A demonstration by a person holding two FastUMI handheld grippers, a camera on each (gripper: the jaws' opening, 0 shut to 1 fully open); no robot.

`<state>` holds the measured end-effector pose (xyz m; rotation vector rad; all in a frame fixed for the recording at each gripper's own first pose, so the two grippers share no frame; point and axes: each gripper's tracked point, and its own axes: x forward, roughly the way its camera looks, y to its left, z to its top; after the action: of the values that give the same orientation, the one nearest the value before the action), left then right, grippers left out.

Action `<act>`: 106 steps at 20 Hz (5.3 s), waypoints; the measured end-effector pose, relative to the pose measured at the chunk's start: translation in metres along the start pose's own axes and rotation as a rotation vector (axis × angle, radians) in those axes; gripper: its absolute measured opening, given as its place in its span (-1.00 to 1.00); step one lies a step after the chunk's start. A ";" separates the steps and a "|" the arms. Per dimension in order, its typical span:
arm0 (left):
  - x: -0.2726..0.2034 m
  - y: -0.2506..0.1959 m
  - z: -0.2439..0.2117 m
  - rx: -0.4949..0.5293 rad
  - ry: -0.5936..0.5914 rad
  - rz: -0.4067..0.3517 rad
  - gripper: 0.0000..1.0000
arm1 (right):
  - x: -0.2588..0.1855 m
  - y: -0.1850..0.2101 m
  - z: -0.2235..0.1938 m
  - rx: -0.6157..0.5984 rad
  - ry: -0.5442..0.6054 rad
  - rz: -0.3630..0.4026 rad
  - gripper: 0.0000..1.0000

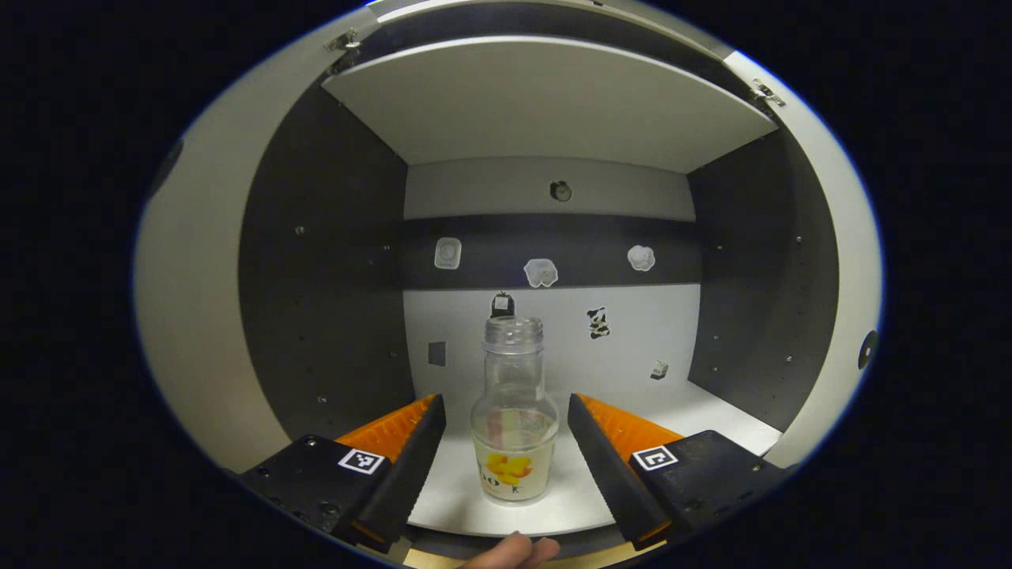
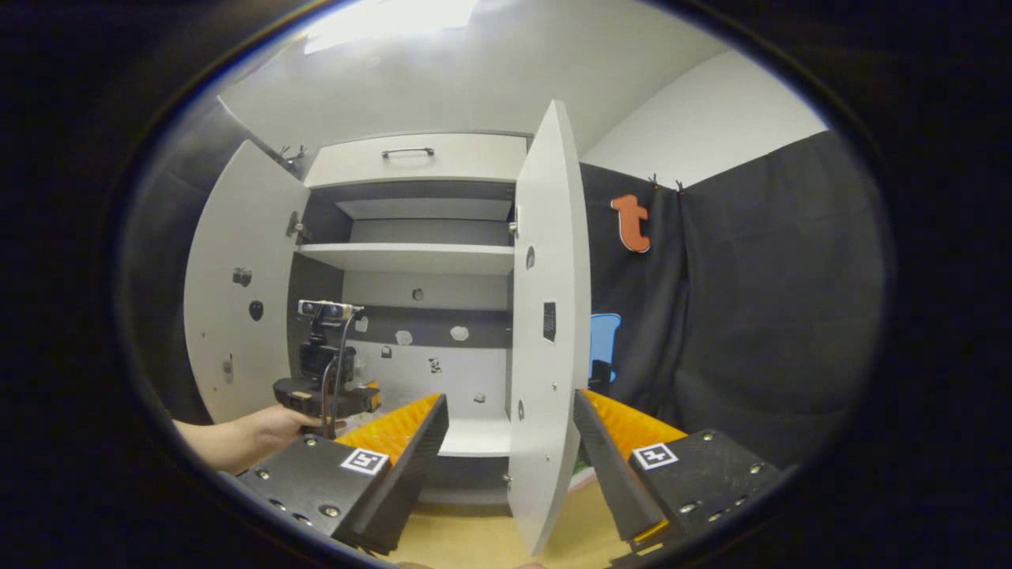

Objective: Grasp the bottle in the cabinet with the left hand and place it on the coaster, then close the right door with the right hand and the left door with the left hand.

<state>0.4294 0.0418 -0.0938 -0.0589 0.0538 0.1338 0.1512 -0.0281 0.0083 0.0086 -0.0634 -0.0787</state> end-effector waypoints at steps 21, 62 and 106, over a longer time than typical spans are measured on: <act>-0.169 -0.019 0.009 -0.001 -0.048 -0.124 0.58 | -0.094 -0.009 0.007 0.062 -0.009 0.043 0.93; -0.352 -0.121 -0.333 0.123 0.247 -0.595 0.75 | -0.090 -0.018 -0.067 0.074 0.105 -0.015 0.87; -0.354 0.070 -0.020 -0.033 -0.064 -0.349 0.92 | 0.105 -0.108 -0.058 -0.045 0.130 -0.040 0.73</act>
<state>0.0684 0.0636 -0.0974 -0.0959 -0.0226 -0.2125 0.2508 -0.1436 -0.0444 -0.0295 0.0688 -0.1194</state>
